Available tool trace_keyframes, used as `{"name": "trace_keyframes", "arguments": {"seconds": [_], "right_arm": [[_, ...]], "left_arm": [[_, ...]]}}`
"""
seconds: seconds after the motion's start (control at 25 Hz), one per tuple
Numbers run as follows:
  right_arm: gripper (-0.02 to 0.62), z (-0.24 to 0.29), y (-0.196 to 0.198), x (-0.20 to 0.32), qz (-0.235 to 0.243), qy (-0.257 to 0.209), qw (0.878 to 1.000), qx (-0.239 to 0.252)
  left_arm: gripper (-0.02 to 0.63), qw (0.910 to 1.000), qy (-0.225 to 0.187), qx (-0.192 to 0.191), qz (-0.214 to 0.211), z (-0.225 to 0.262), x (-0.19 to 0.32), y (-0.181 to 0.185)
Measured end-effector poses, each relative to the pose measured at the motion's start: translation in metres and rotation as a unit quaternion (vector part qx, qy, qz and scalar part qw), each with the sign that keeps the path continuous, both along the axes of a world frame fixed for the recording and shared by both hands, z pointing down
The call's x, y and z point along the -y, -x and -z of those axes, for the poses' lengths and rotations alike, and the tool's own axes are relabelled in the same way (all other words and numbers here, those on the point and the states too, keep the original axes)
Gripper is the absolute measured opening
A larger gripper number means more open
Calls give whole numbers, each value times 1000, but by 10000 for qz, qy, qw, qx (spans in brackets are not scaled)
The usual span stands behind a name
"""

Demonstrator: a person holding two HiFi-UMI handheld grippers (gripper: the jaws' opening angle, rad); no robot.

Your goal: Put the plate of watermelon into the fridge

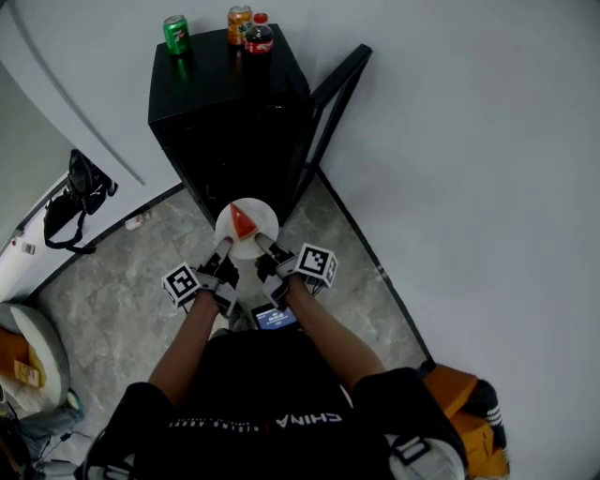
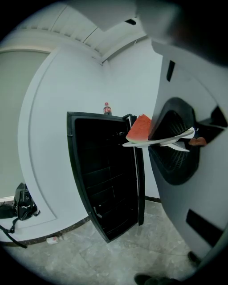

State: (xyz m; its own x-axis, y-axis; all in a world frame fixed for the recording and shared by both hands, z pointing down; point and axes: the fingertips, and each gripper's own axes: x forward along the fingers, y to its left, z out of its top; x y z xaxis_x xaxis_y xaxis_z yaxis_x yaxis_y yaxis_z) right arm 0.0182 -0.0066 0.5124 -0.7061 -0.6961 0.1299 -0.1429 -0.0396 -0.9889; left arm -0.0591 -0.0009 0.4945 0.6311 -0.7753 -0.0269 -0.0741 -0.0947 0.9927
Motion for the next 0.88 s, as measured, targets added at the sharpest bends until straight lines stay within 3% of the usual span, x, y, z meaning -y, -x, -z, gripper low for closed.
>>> {"name": "trace_keyframes", "arguments": {"seconds": [0.2, 0.44, 0.88], "right_arm": [[32, -1, 21, 13, -305, 53, 9995, -78], [32, -12, 9, 29, -426, 198, 9988, -156], [32, -11, -30, 99, 214, 195, 9996, -68]], "left_arm": [[41, 9995, 32, 53, -309, -4, 18, 21], [41, 9987, 187, 48, -477, -17, 36, 8], [41, 9996, 195, 152, 128, -15, 98, -32]]}}
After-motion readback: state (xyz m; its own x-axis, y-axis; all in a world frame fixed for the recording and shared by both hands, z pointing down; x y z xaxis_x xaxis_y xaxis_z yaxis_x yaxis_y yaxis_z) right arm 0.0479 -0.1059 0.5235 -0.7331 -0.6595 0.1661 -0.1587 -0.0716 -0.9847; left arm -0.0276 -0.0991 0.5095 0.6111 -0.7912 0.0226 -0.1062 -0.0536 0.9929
